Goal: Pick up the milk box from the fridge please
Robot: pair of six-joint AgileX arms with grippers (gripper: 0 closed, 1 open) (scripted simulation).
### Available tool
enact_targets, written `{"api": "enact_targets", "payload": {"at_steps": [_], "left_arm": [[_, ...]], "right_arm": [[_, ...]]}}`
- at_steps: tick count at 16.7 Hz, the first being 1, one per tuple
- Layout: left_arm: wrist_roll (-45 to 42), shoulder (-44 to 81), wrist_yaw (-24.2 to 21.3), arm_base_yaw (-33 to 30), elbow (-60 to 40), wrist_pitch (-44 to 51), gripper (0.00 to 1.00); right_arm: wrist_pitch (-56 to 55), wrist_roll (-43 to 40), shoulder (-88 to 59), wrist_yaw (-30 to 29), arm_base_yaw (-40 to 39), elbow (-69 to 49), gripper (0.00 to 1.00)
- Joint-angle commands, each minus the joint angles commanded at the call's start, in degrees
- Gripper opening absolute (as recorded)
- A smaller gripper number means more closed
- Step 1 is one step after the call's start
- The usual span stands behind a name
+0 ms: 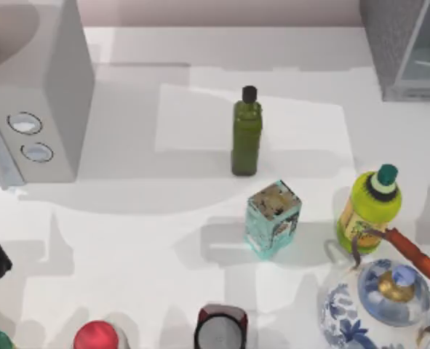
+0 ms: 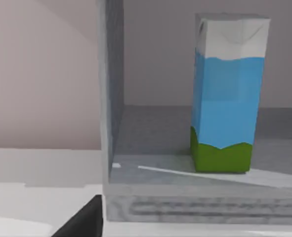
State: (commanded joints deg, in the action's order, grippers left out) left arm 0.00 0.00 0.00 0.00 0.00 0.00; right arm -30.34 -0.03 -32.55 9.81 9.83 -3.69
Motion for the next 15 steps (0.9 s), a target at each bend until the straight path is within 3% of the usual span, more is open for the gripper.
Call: {"api": "enact_targets", "payload": {"at_steps": [9, 15], "left_arm": [[0.00, 0.00, 0.00, 0.00, 0.00, 0.00, 1.00], [0.00, 0.00, 0.00, 0.00, 0.00, 0.00, 1.00]], "right_arm": [[-41.17, 0.77, -46.99, 12.99, 13.66, -4.24, 1.00], [-59.13, 1.03, -66.88, 18.62, 19.64, -6.44, 1.00]]}}
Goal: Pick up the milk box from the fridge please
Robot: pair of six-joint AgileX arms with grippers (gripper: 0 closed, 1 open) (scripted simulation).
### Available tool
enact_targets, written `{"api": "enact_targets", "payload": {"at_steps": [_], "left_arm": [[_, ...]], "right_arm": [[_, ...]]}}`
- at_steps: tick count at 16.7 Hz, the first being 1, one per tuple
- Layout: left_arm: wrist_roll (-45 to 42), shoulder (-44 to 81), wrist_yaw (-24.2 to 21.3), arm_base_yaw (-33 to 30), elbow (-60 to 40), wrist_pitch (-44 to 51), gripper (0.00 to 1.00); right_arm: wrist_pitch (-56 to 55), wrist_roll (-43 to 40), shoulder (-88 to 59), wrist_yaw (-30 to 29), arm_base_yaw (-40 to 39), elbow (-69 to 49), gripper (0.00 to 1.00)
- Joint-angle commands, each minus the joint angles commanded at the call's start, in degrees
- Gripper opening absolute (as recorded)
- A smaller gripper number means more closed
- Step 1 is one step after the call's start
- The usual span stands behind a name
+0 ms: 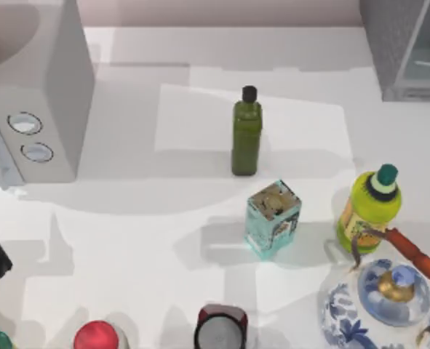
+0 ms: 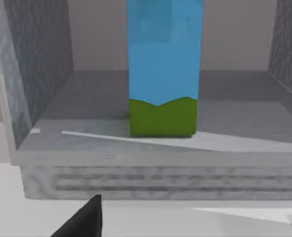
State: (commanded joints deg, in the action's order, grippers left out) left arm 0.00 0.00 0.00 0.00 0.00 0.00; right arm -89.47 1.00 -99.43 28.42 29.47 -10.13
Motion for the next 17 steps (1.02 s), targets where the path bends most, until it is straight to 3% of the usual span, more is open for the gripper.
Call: {"api": "enact_targets", "payload": {"at_steps": [10, 17], "left_arm": [[0.00, 0.00, 0.00, 0.00, 0.00, 0.00, 1.00], [0.00, 0.00, 0.00, 0.00, 0.00, 0.00, 1.00]], "right_arm": [[-1.39, 0.08, -4.94, -0.33, -0.68, -2.10, 1.00], [10.23, -0.16, -15.33, -8.16, -8.35, -24.72, 1.00]]}}
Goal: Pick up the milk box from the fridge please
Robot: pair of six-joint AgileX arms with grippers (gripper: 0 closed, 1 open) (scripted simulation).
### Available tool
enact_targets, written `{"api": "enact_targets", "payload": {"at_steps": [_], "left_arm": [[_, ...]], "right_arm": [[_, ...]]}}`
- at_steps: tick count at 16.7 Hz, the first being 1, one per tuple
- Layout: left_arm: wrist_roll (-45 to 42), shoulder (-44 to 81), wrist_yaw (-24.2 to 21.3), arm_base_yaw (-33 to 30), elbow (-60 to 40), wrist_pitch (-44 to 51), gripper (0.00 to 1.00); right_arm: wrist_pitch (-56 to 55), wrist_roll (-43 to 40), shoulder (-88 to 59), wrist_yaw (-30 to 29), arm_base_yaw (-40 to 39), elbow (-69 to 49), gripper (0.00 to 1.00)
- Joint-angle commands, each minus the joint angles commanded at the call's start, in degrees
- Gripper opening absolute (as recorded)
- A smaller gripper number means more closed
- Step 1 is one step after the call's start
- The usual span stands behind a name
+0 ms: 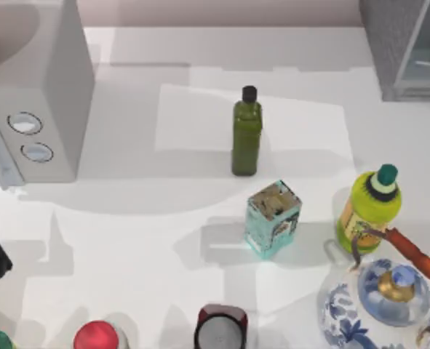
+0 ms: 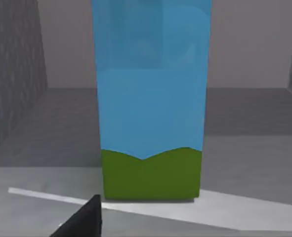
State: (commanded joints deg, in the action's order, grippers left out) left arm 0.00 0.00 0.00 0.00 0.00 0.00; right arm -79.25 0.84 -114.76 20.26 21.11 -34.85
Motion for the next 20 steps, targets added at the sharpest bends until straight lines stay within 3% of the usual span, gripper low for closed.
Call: {"api": "enact_targets", "payload": {"at_steps": [4, 8, 15, 20], "left_arm": [[0.00, 0.00, 0.00, 0.00, 0.00, 0.00, 1.00], [0.00, 0.00, 0.00, 0.00, 0.00, 0.00, 1.00], [0.00, 0.00, 0.00, 0.00, 0.00, 0.00, 1.00], [0.00, 0.00, 0.00, 0.00, 0.00, 0.00, 1.00]], "right_arm": [[7.73, -0.28, -5.35, -5.61, -4.02, -16.67, 1.00], [13.97, -0.25, -9.98, -10.34, -9.04, -24.76, 1.00], [14.78, -0.23, -10.84, -10.62, -9.41, -26.10, 1.00], [19.91, -0.28, -16.59, -11.50, -10.26, -37.53, 1.00]]}}
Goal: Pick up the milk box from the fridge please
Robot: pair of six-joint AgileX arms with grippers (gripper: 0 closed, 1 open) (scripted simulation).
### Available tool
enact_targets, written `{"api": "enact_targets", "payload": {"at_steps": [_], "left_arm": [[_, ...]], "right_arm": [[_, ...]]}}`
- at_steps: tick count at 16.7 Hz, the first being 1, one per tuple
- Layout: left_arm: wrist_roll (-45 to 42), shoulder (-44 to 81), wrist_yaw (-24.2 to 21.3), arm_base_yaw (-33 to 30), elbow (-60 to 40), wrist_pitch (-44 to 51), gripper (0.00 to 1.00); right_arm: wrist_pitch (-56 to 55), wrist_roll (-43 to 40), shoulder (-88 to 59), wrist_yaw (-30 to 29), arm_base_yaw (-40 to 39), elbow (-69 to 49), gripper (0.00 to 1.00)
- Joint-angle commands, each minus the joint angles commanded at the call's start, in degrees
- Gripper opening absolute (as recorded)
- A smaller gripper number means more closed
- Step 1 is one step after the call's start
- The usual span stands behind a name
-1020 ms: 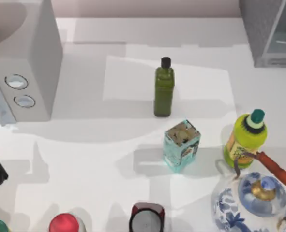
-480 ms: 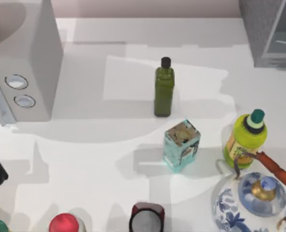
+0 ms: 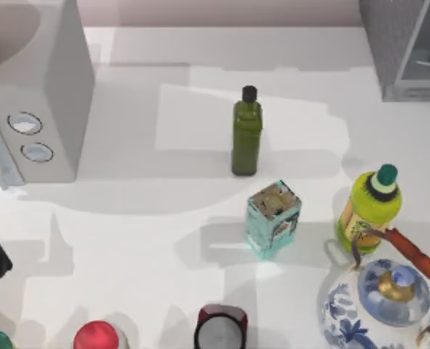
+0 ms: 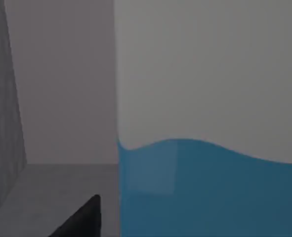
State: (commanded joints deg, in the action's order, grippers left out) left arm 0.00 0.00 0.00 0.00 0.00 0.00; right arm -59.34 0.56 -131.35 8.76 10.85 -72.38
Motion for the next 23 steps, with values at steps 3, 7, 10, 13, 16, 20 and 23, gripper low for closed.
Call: {"api": "enact_targets", "payload": {"at_steps": [3, 7, 10, 13, 16, 20, 23], "left_arm": [[0.00, 0.00, 0.00, 0.00, 0.00, 0.00, 1.00], [0.00, 0.00, 0.00, 0.00, 0.00, 0.00, 1.00], [0.00, 0.00, 0.00, 0.00, 0.00, 0.00, 1.00], [0.00, 0.00, 0.00, 0.00, 0.00, 0.00, 1.00], [0.00, 0.00, 0.00, 0.00, 0.00, 0.00, 1.00], [0.00, 0.00, 0.00, 0.00, 0.00, 0.00, 1.00], [0.00, 0.00, 0.00, 0.00, 0.00, 0.00, 1.00]], "right_arm": [[2.80, -0.04, -2.43, -0.50, -0.48, -4.84, 1.00], [3.07, -0.04, -2.65, -0.56, -0.53, -5.24, 1.00], [3.07, -0.04, -2.65, -0.56, -0.53, -5.24, 0.77], [3.07, -0.04, -2.65, -0.56, -0.53, -5.24, 0.55], [3.07, -0.04, -2.65, -0.56, -0.53, -5.24, 0.32], [3.07, -0.04, -2.65, -0.56, -0.53, -5.24, 0.02], [3.07, -0.04, -2.65, -0.56, -0.53, -5.24, 0.00]]}}
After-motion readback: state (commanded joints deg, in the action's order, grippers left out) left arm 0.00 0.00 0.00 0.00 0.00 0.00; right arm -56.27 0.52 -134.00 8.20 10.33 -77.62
